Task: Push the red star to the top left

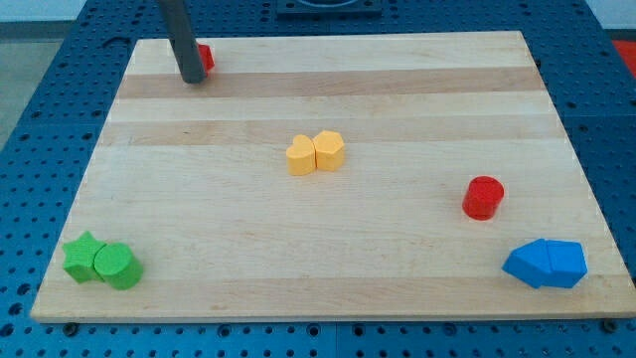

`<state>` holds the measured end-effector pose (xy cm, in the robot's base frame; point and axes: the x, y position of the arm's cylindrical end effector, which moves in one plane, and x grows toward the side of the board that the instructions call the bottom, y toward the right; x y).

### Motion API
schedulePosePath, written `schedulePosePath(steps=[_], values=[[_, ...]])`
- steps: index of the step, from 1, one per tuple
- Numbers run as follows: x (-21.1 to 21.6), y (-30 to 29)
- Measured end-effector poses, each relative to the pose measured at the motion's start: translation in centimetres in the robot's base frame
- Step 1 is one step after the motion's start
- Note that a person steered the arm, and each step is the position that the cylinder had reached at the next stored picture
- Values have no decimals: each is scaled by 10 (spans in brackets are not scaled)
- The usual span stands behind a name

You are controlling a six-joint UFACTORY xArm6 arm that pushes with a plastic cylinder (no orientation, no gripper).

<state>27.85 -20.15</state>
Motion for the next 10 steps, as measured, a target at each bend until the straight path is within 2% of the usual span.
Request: schedulePosePath(steps=[2, 6, 8, 10], values=[[-1, -22], [0, 53], [-33, 71], [-30, -7]])
